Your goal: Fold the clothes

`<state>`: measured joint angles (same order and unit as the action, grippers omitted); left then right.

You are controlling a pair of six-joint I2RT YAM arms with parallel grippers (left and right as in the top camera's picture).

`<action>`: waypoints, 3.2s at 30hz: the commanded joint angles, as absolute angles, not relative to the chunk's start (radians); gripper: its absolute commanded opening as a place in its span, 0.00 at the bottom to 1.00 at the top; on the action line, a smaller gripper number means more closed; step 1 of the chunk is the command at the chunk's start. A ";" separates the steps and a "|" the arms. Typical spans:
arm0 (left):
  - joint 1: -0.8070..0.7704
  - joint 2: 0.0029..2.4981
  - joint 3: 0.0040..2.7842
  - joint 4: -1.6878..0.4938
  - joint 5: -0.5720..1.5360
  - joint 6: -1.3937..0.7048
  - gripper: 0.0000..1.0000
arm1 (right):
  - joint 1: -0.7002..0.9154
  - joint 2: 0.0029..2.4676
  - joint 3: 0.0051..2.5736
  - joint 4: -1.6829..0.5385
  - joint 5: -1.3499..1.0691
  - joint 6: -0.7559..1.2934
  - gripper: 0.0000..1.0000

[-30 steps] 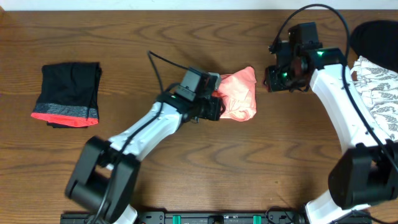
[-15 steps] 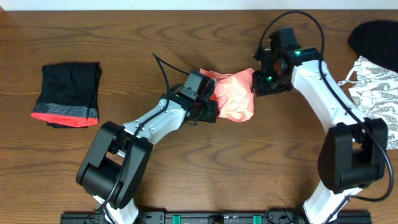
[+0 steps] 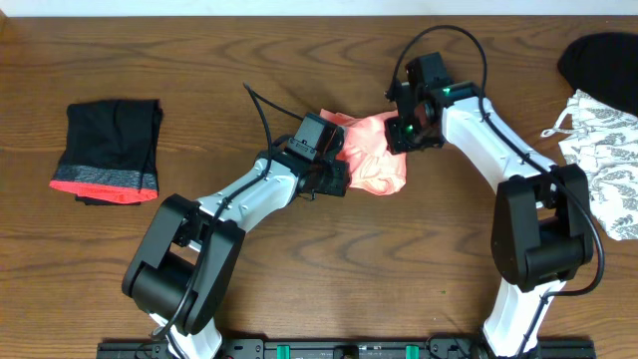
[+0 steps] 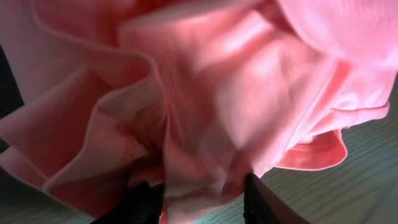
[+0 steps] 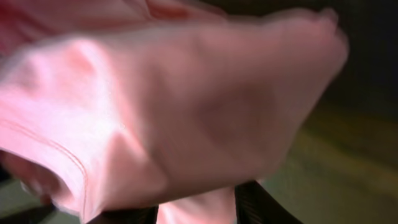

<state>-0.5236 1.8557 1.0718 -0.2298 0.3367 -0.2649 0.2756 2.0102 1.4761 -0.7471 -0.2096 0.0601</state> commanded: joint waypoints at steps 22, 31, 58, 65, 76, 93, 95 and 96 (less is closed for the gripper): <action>-0.518 1.862 1.061 -0.256 0.324 -0.259 0.43 | 0.332 2.115 1.475 -0.388 -0.168 0.243 0.52; -0.518 1.862 1.061 -0.256 0.324 -0.259 0.43 | 0.286 1.954 1.496 -0.409 -0.169 0.193 0.65; -0.518 1.862 1.061 -0.257 0.324 -0.259 0.43 | 0.358 2.132 1.489 -0.528 -0.228 0.044 0.07; -0.519 1.862 1.061 -0.257 0.324 -0.259 0.43 | 0.369 2.198 1.489 -0.339 -0.228 0.108 0.10; -0.518 1.862 1.061 -0.256 0.324 -0.259 0.43 | 0.373 2.231 1.489 -0.278 -0.236 0.142 0.10; -0.489 1.778 1.070 -0.130 0.270 -0.259 0.44 | 0.293 1.838 1.493 -0.477 -0.259 0.034 0.22; -0.487 1.752 1.070 -0.102 0.253 -0.259 0.44 | 0.280 1.797 1.493 -0.511 -0.241 0.032 0.22; -0.487 1.741 1.070 -0.090 0.234 -0.259 0.44 | 0.276 1.789 1.493 -0.529 -0.235 0.031 0.22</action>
